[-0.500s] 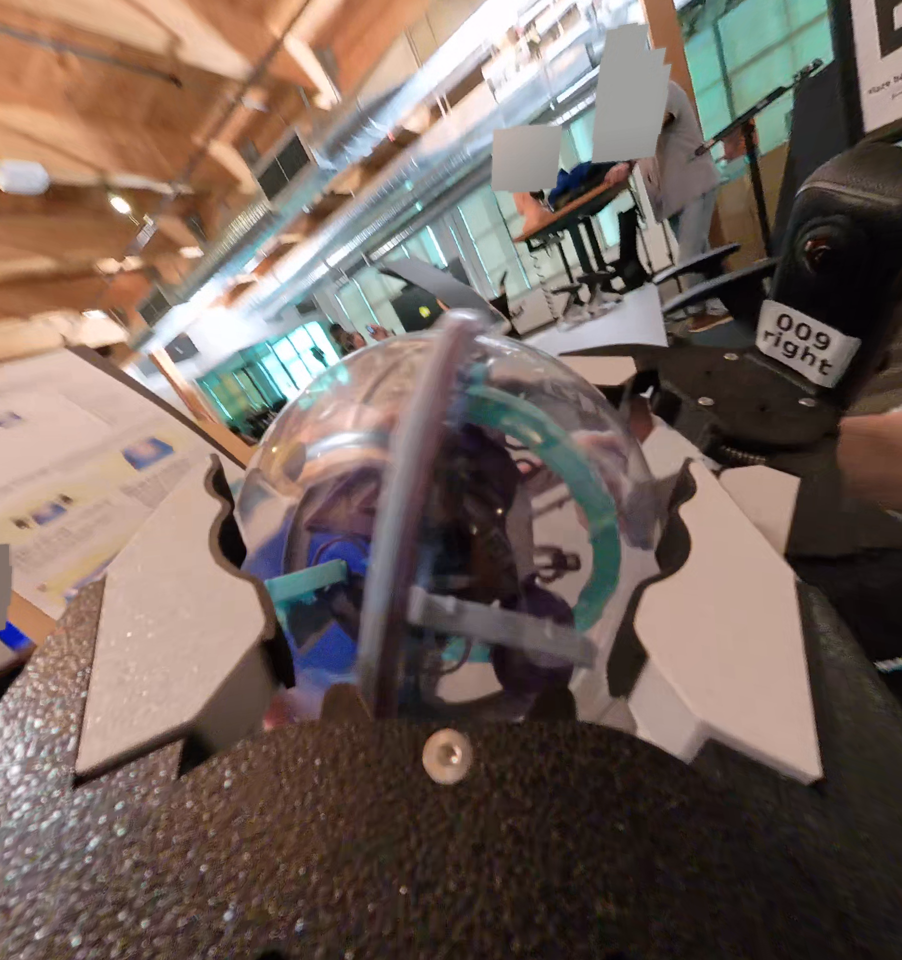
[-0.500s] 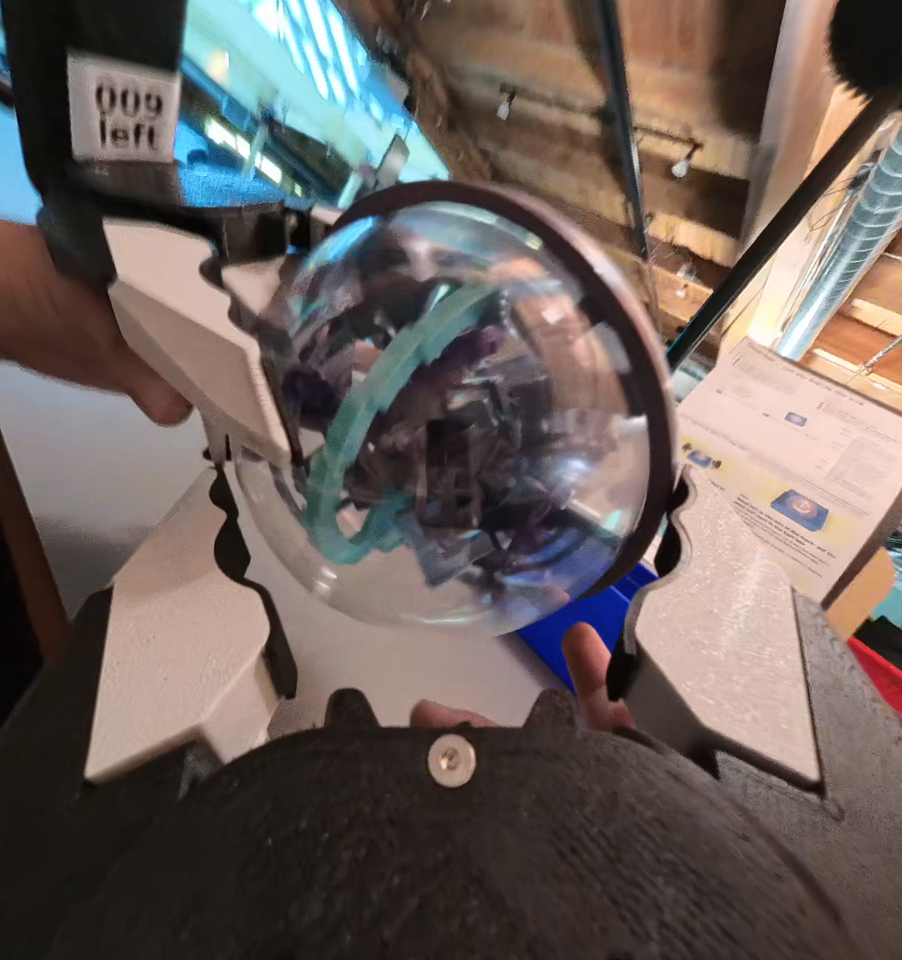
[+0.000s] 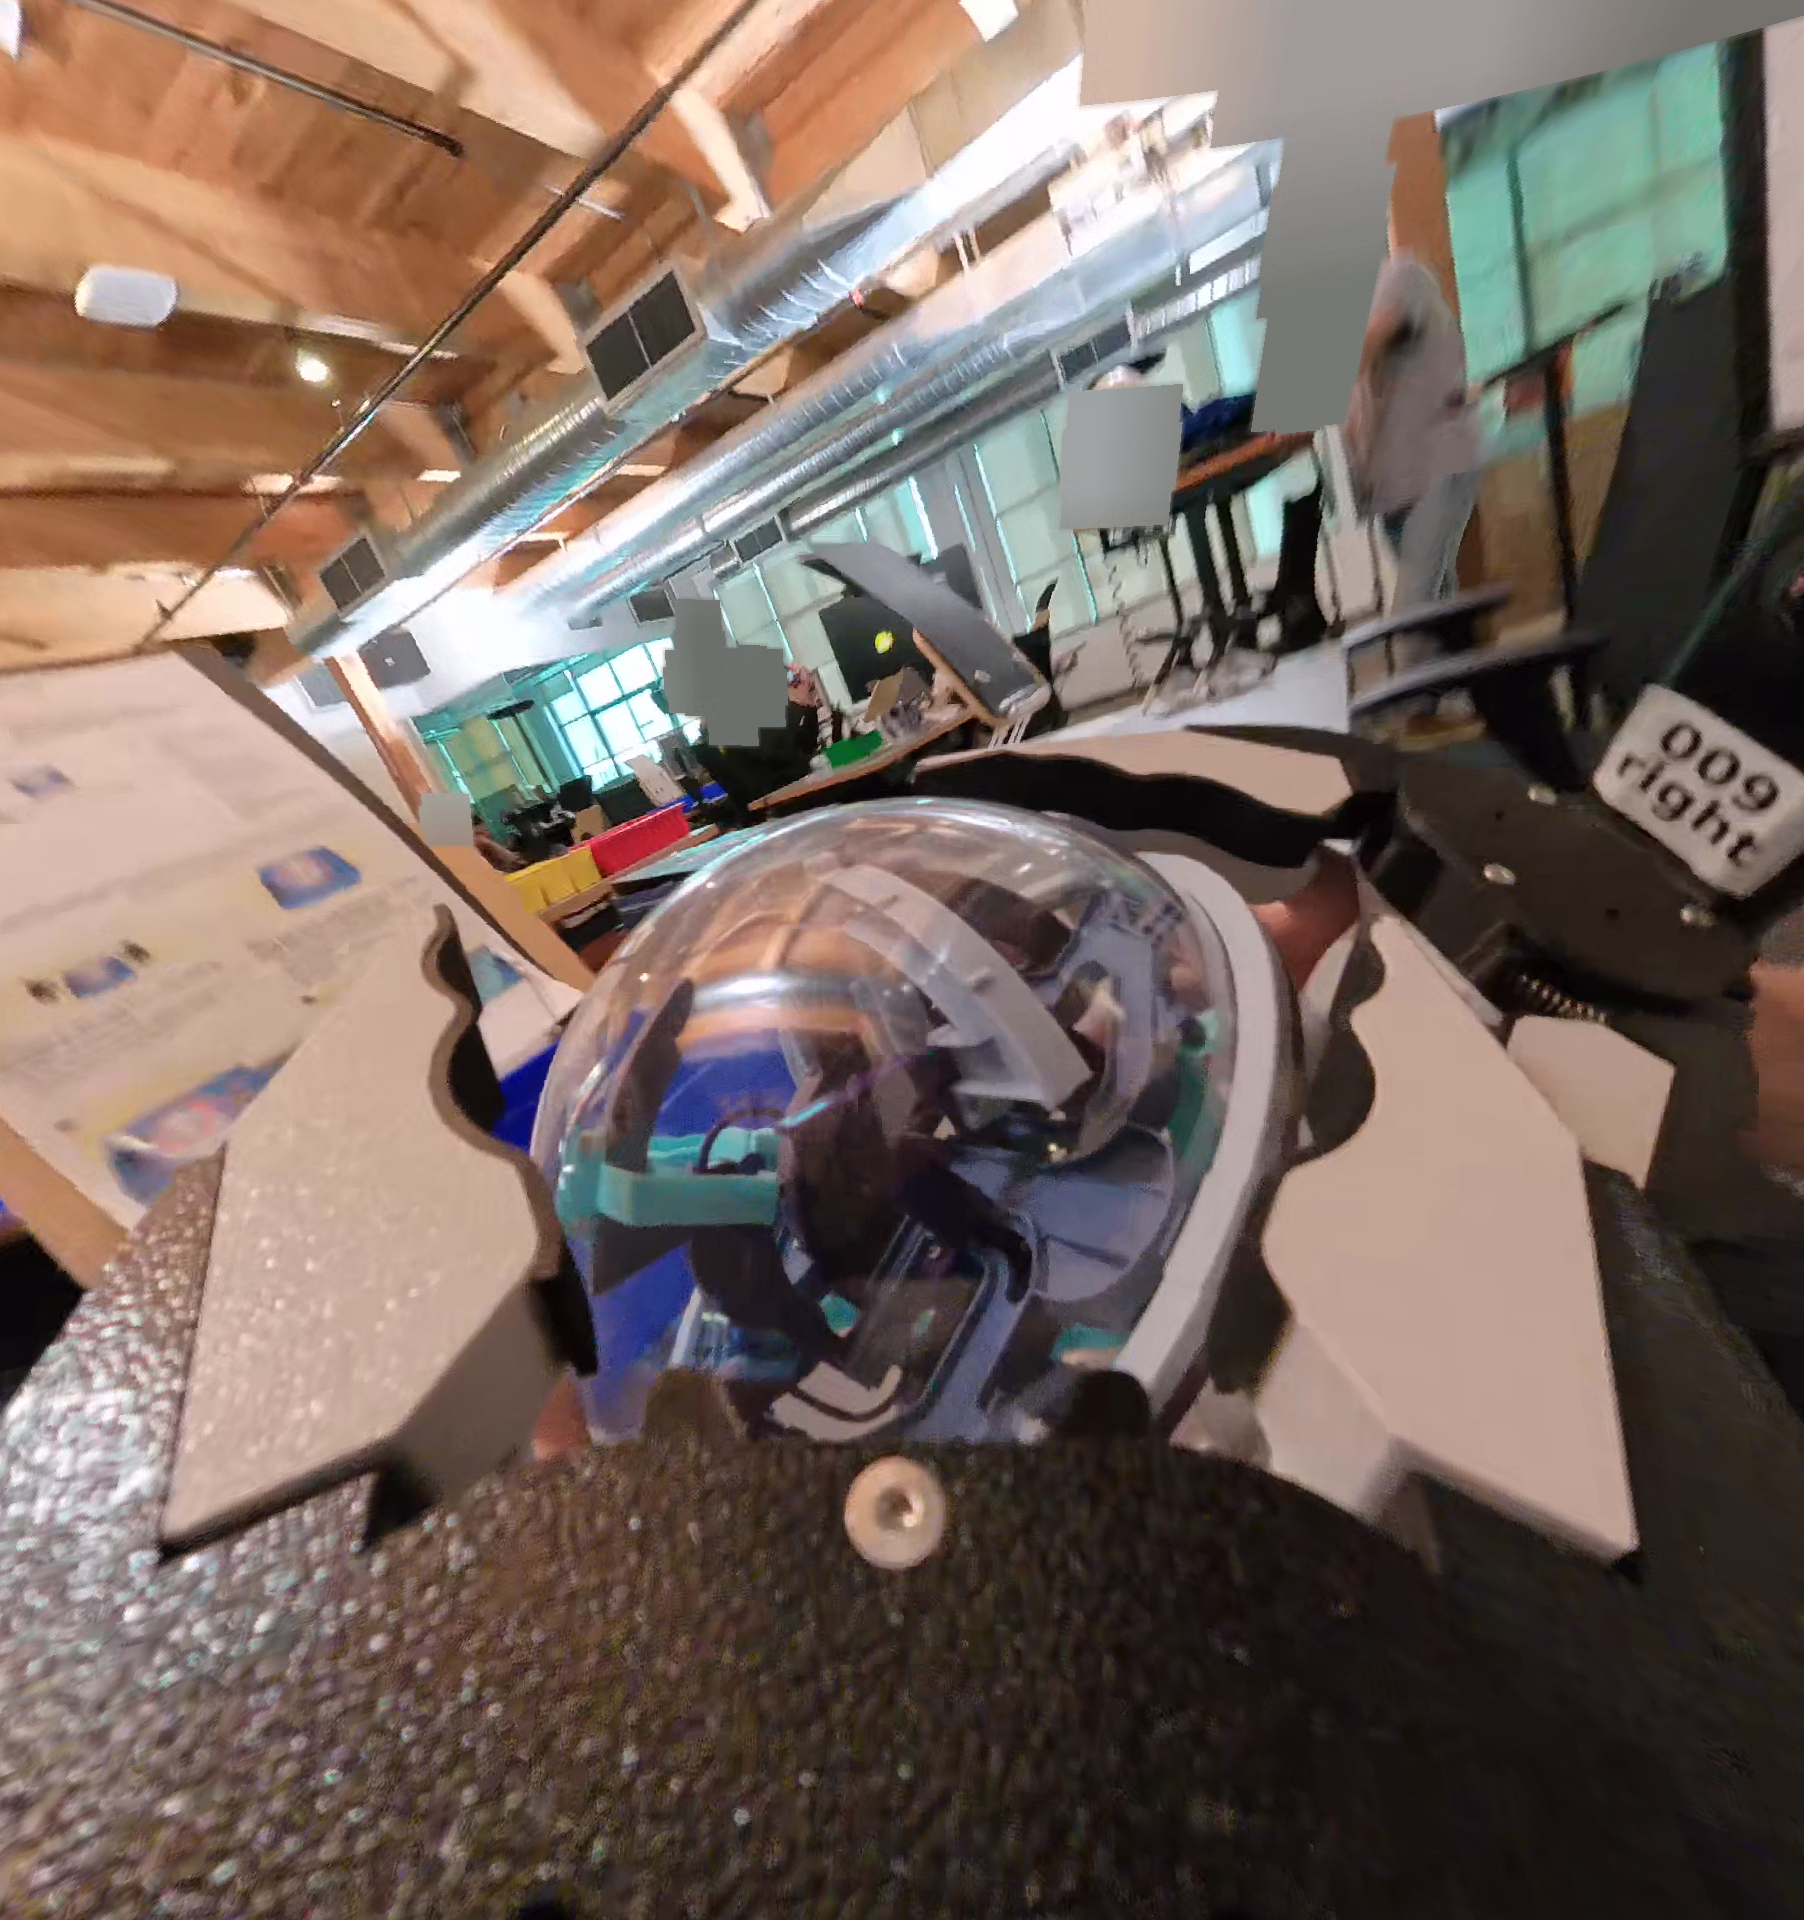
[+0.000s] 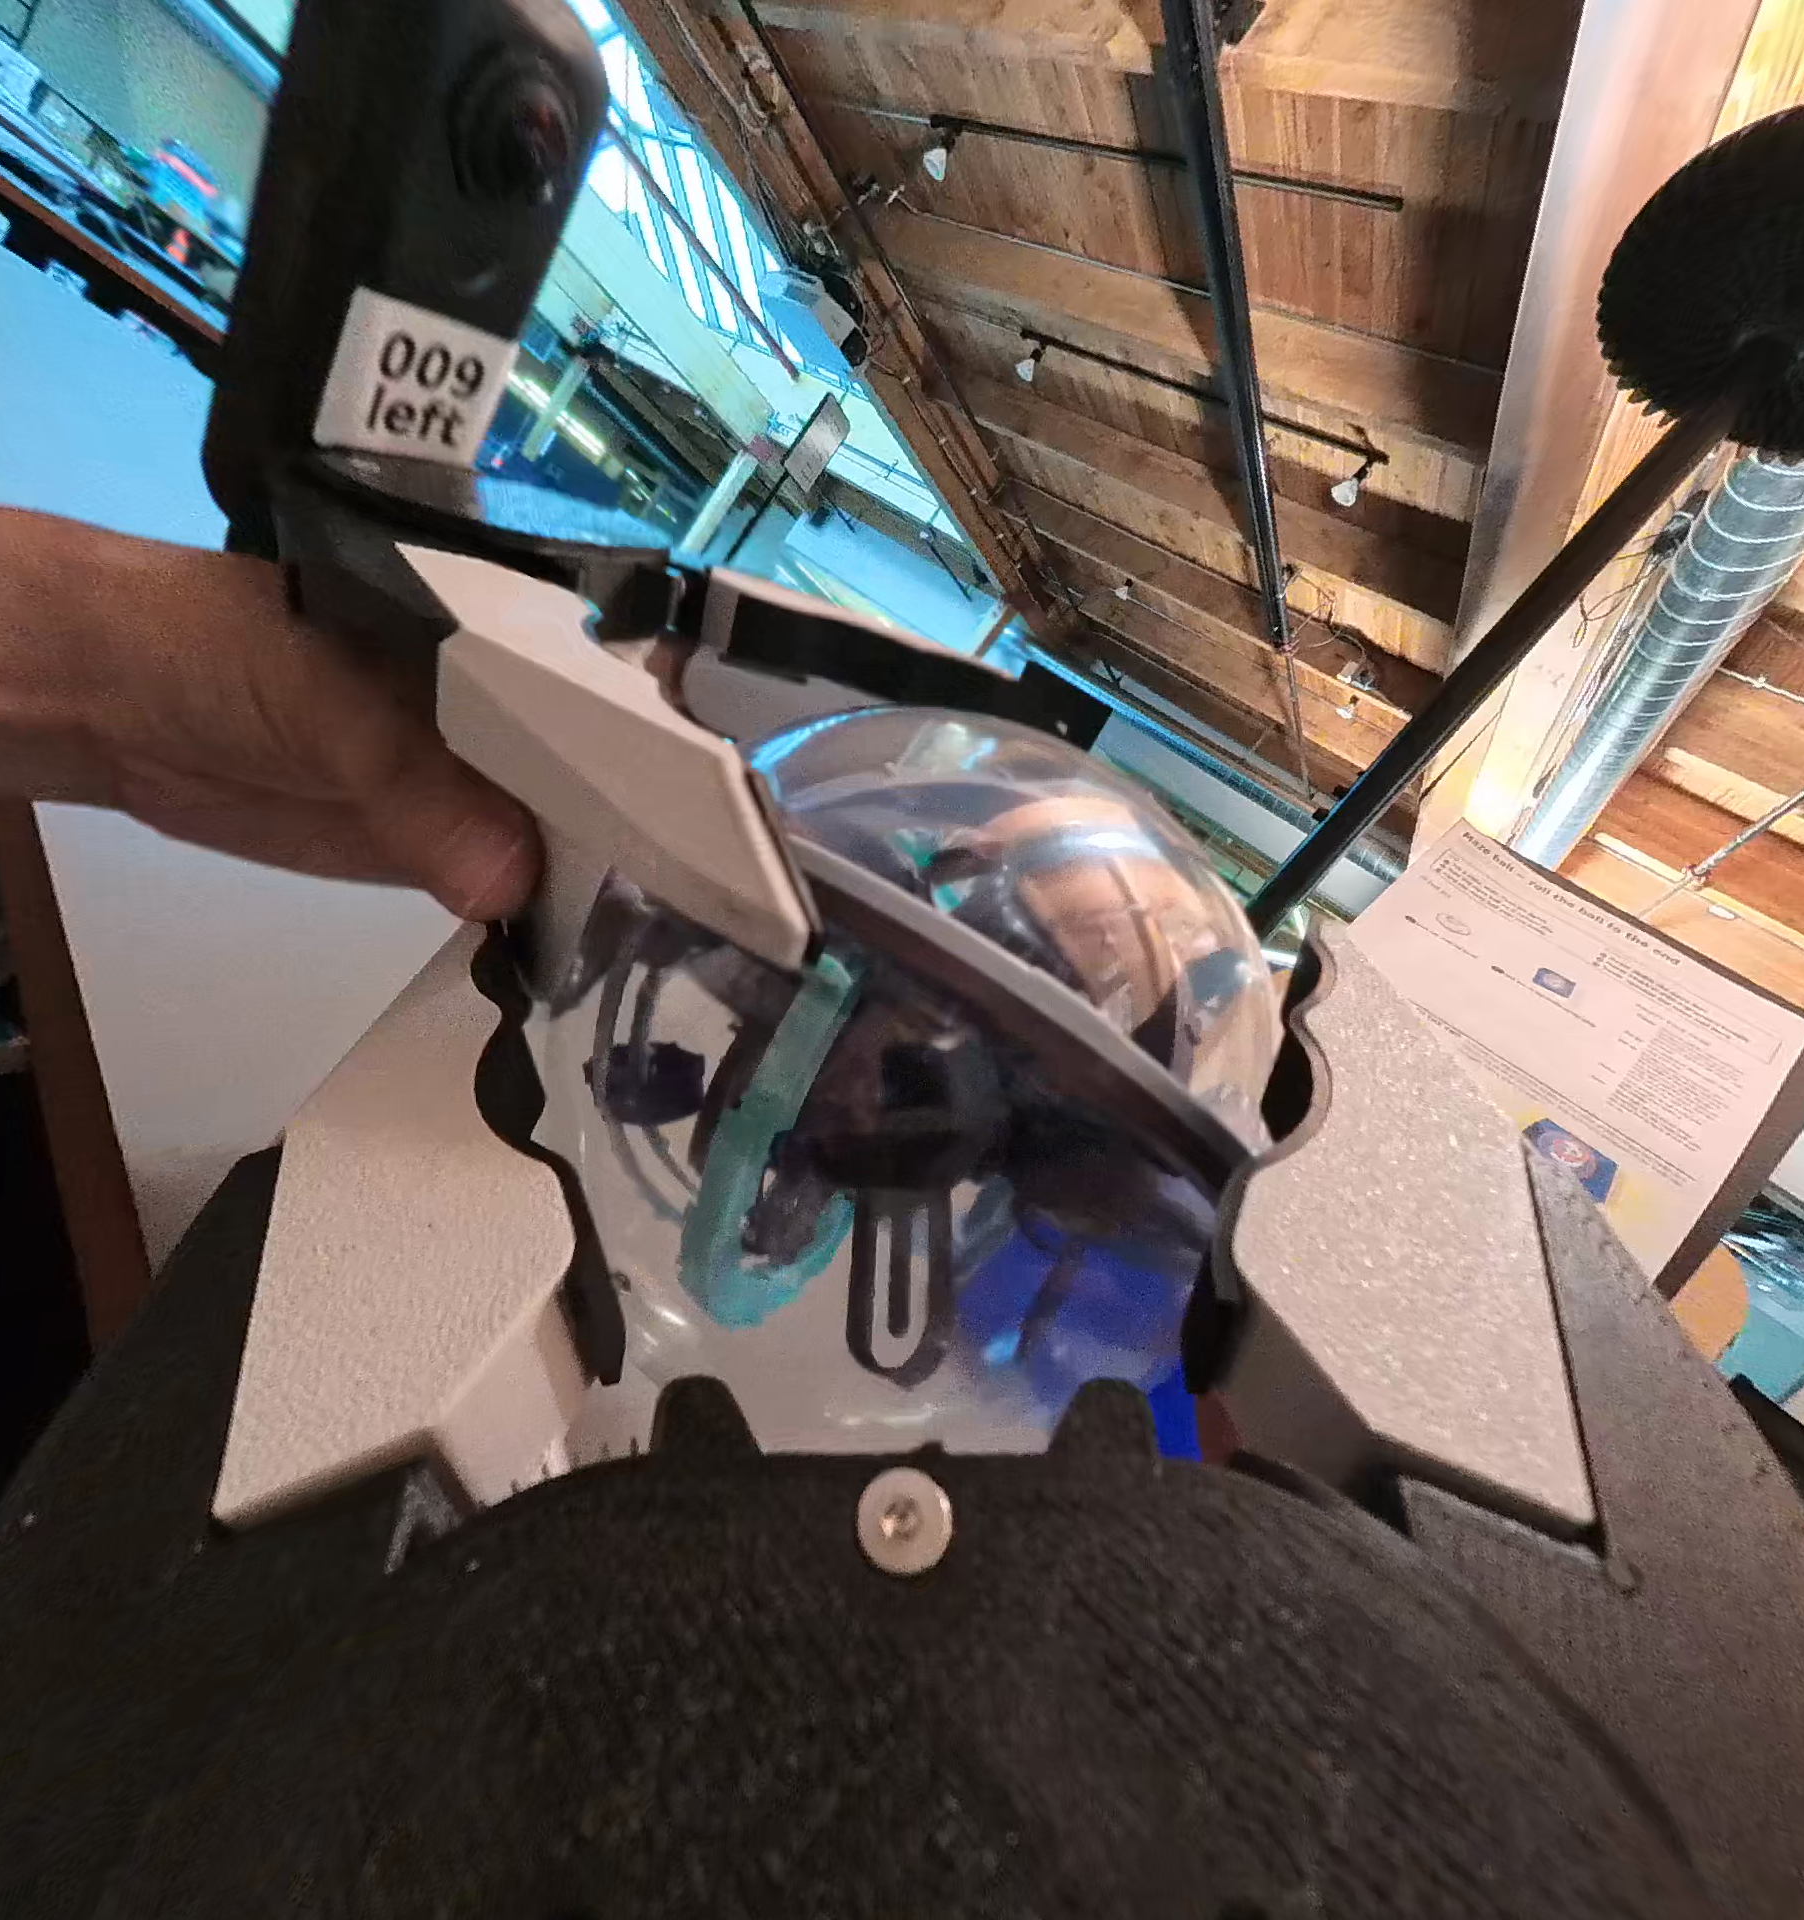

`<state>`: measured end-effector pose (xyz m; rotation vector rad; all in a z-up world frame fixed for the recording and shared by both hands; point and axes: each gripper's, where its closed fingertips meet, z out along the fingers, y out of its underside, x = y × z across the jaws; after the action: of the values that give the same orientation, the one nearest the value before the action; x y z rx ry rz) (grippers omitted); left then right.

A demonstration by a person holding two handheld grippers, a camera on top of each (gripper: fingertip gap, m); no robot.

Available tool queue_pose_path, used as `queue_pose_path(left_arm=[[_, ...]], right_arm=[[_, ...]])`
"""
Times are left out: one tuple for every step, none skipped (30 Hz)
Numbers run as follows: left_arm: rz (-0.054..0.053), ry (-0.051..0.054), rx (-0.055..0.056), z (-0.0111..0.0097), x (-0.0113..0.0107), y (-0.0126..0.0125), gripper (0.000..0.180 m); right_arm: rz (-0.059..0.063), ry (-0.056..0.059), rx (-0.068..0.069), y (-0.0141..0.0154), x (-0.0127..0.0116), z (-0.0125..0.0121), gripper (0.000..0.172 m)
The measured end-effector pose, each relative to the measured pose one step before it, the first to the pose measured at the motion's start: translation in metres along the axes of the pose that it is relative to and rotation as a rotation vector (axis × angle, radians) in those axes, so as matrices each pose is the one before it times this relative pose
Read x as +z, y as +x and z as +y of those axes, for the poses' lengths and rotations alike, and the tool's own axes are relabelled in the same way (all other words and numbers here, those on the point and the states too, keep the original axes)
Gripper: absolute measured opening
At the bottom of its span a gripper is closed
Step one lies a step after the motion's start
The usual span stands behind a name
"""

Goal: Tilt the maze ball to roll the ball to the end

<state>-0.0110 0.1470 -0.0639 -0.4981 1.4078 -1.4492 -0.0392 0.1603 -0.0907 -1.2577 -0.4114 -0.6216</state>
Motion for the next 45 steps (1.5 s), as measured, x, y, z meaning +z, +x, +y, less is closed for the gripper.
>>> queue_pose_path(left_arm=[[0.0013,0.0278,-0.0567,0.00280,-0.00028,-0.00244,0.152],[0.0083,0.0284,-0.0350,0.00164,-0.00063,-0.00098,0.151],[0.0160,0.0316,0.0058,-0.00074,-0.00104,0.00142,0.150],[0.0057,0.0291,0.0384,-0.00315,-0.00110,0.00135,0.148],[0.0008,0.0294,0.0528,-0.00526,-0.00089,0.00192,0.147],[0.0009,0.0279,0.0488,-0.00621,-0.00071,0.00210,0.146],[0.0093,0.0226,0.0420,-0.00569,-0.00042,0.00327,0.144],[0.0087,0.0071,0.0425,-0.00353,0.00011,0.00302,0.144],[0.0100,-0.0028,0.0302,-0.00170,0.00073,0.00247,0.144],[0.0041,-0.0028,0.0261,-0.00130,0.00062,0.00159,0.143],[-0.0002,0.0019,0.0251,-0.00156,0.00032,0.00137,0.143],[-0.0012,0.0046,0.0196,-0.00143,0.00002,0.00099,0.143],[0.0010,0.0016,0.0145,-0.00057,0.00019,0.00088,0.143],[0.0021,-0.0010,0.0105,0.00001,0.00031,0.00052,0.143],[-0.0016,0.0004,0.0093,-0.00032,0.00026,0.00014,0.143],[-0.0035,-0.0002,0.0081,0.00005,0.00042,0.00007,0.143],[-0.0056,-0.0009,0.0029,0.00052,0.00031,-0.00020,0.143],[-0.0061,0.0040,0.0024,0.00019,0.00008,-0.00018,0.143],[-0.0054,0.0052,0.0010,0.00017,0.00018,-0.00032,0.143],[-0.0049,0.0017,-0.0060,0.00096,0.00065,-0.00083,0.143],[-0.0034,-0.0026,-0.0107,0.00218,0.00134,-0.00139,0.143],[-0.0019,-0.0015,-0.0118,0.00251,0.00152,-0.00151,0.143],[0.0005,0.0078,-0.0086,0.00141,0.00135,-0.00127,0.144],[0.0008,0.0126,-0.0121,0.00112,0.00137,-0.00156,0.144],[0.0006,0.0184,-0.0165,0.00057,0.00141,-0.00215,0.143],[0.0024,0.0231,-0.0165,-0.00021,0.00188,-0.00224,0.143],[0.0045,0.0274,-0.0141,-0.00108,0.00241,-0.00220,0.143],[0.0050,0.0255,-0.0139,-0.00117,0.00332,-0.00206,0.143],[0.0076,0.0200,-0.0122,-0.00061,0.00406,-0.00177,0.143],[0.0109,0.0146,-0.0091,-0.00006,0.00483,-0.00126,0.143],[0.0119,0.0105,-0.0130,0.00064,0.00545,-0.00125,0.143],[0.0099,0.0078,-0.0241,0.00121,0.00604,-0.00173,0.145],[0.0048,-0.0006,-0.0293,0.00272,0.00703,-0.00229,0.147],[0.0081,-0.0039,-0.0258,0.00308,0.00780,-0.00160,0.149],[0.0249,-0.0017,-0.0250,0.00297,0.00879,0.00165,0.150],[0.0270,-0.0008,-0.0281,0.00304,0.00929,0.00234,0.149],[0.0210,0.0144,-0.0293,0.00102,0.00905,0.00207,0.147],[0.0174,0.0293,-0.0298,-0.00081,0.00818,0.00148,0.146],[0.0069,0.0270,-0.0360,-0.00029,0.00814,-0.00016,0.147],[0.0086,0.0169,-0.0452,0.00094,0.00832,0.00017,0.149],[0.0156,0.0169,-0.0503,0.00056,0.00845,0.00139,0.151],[0.0220,0.0259,-0.0604,-0.00129,0.00831,0.00208,0.154],[0.0255,0.0395,-0.0729,-0.00397,0.00745,0.00189,0.156],[0.0288,0.0579,-0.0789,-0.00733,0.00607,0.00205,0.156],[0.0307,0.0617,-0.0843,-0.00808,0.00485,0.00182,0.156]], right_arm=[[0.0014,0.0013,-0.0051,-0.00008,-0.00056,0.00094,0.140],[0.0006,0.0039,-0.0050,-0.00062,-0.00104,0.00079,0.139],[-0.0026,0.0043,-0.0007,-0.00108,-0.00124,0.00117,0.139],[-0.0085,0.0111,0.0138,-0.00176,-0.00124,0.00057,0.142],[-0.0051,0.0183,0.0338,-0.00103,-0.00143,-0.00024,0.147],[0.0030,0.0165,0.0396,0.00032,-0.00159,0.00032,0.149],[-0.0022,0.0200,0.0324,-0.00046,-0.00171,-0.00040,0.152],[-0.0011,0.0279,0.0198,0.00014,-0.00186,-0.00233,0.152],[0.0029,0.0232,0.0132,0.00127,-0.00098,-0.00260,0.151],[0.0016,0.0152,0.0119,0.00155,-0.00011,-0.00207,0.150],[-0.0005,0.0131,0.0111,0.00100,0.00036,-0.00184,0.151],[-0.0011,0.0072,0.0047,0.00031,0.00022,-0.00079,0.152],[-0.0007,0.0024,-0.0001,0.00010,0.00012,0.00014,0.152],[-0.0018,0.0046,0.0022,0.00003,0.00004,-0.00002,0.153],[-0.0026,0.0093,0.0079,0.00056,0.00000,-0.00073,0.154],[-0.0021,0.0070,0.0106,0.00112,0.00017,-0.00074,0.154],[-0.0019,0.0042,0.0105,0.00129,0.00018,-0.00082,0.153],[-0.0036,0.0040,0.0068,0.00087,0.00002,-0.00088,0.153],[-0.0039,-0.0002,0.0022,0.00075,0.00003,-0.00013,0.153],[-0.0004,-0.0075,0.0011,0.00138,0.00022,0.00130,0.153],[0.0022,-0.0121,0.0020,0.00183,0.00065,0.00200,0.153],[-0.0001,-0.0093,0.0017,0.00159,0.00040,0.00140,0.153],[-0.0010,-0.0072,0.0008,0.00184,-0.00009,0.00061,0.154],[-0.0052,-0.0056,0.0003,0.00157,-0.00039,-0.00041,0.154],[-0.0079,-0.0029,0.0009,0.00168,-0.00091,-0.00106,0.154],[-0.0037,-0.0008,0.0019,0.00255,-0.00124,-0.00147,0.154],[0.0021,0.0001,0.0030,0.00358,-0.00141,-0.00177,0.153],[0.0057,0.0001,0.0029,0.00413,-0.00129,-0.00207,0.153],[0.0081,-0.0006,0.0006,0.00443,-0.00145,-0.00228,0.152],[0.0093,-0.0029,-0.0019,0.00489,-0.00162,-0.00240,0.152],[0.0084,-0.0030,-0.0066,0.00472,-0.00186,-0.00296,0.151],[0.0069,-0.0006,-0.0110,0.00485,-0.00264,-0.00445,0.150],[0.0017,0.0032,-0.0129,0.00447,-0.00368,-0.00595,0.145],[-0.0021,0.0119,-0.0102,0.00378,-0.00412,-0.00717,0.140],[0.0162,0.0255,-0.0045,0.00615,-0.00409,-0.00948,0.135],[0.0299,0.0300,-0.0106,0.00763,-0.00345,-0.01113,0.132],[0.0225,0.0099,-0.0342,0.00572,-0.00232,-0.00923,0.129],[0.0098,-0.0184,-0.0625,0.00348,-0.00149,-0.00578,0.129],[-0.0004,-0.0375,-0.0766,0.00185,-0.00088,-0.00280,0.129],[-0.0063,-0.0348,-0.0795,0.00085,-0.00082,-0.00291,0.130],[-0.0024,-0.0205,-0.0736,0.00187,-0.00106,-0.00538,0.131],[0.0013,-0.0078,-0.0610,0.00332,-0.00113,-0.00786,0.133],[0.0024,0.0011,-0.0493,0.00456,-0.00094,-0.00955,0.133],[0.0038,0.0044,-0.0341,0.00569,-0.00055,-0.00991,0.135],[-0.0036,0.0102,-0.0241,0.00508,-0.00063,-0.01001,0.135]])
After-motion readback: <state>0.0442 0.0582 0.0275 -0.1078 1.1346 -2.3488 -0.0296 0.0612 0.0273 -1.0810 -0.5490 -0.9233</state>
